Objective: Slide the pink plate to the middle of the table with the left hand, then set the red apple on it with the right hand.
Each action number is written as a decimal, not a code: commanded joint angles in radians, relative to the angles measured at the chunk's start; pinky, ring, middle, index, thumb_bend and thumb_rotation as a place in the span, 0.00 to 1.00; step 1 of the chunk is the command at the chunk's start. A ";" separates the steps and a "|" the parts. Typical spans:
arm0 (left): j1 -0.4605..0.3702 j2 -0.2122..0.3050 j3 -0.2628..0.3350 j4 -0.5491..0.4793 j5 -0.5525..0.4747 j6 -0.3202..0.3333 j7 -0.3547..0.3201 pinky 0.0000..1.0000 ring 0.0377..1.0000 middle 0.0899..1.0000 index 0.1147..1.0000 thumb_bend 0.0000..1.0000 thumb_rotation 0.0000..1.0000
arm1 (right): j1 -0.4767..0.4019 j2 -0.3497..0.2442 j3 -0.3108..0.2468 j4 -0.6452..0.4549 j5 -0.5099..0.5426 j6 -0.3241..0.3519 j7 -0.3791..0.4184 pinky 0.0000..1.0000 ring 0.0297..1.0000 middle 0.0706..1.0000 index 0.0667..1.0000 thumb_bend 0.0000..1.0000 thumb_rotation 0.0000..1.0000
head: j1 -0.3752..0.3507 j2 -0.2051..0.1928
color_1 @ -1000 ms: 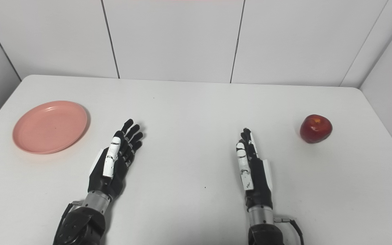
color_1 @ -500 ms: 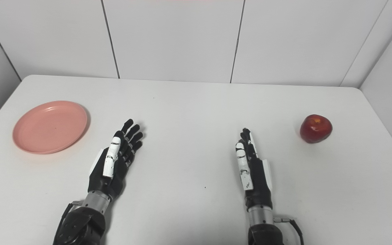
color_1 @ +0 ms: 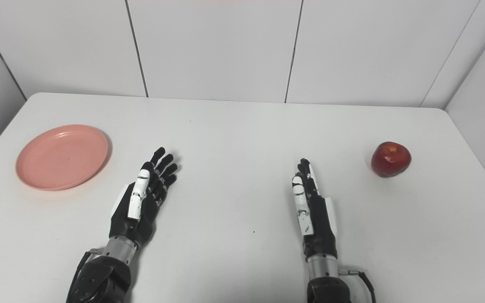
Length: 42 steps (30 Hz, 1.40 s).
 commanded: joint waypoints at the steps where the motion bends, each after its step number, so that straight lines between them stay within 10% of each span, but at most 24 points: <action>1: 0.000 -0.013 -0.008 0.007 0.001 0.008 0.006 0.97 0.95 0.96 0.95 0.44 1.00 | -0.014 -0.002 -0.001 0.002 0.005 -0.066 0.002 0.97 0.96 0.96 0.97 0.16 1.00 | 0.018 -0.010; 22: -0.022 -0.098 -0.067 0.160 0.066 -0.087 0.038 0.96 0.94 0.95 0.95 0.41 1.00 | -0.017 -0.093 -0.054 0.089 0.131 -0.165 0.070 1.00 0.99 0.98 0.98 0.17 1.00 | 0.421 -0.190; 42: -0.038 -0.112 -0.085 0.202 0.087 -0.130 0.046 0.96 0.96 0.96 0.95 0.39 1.00 | -0.014 -0.081 -0.052 0.038 0.147 -0.128 0.077 1.00 1.00 1.00 1.00 0.08 1.00 | 0.459 -0.212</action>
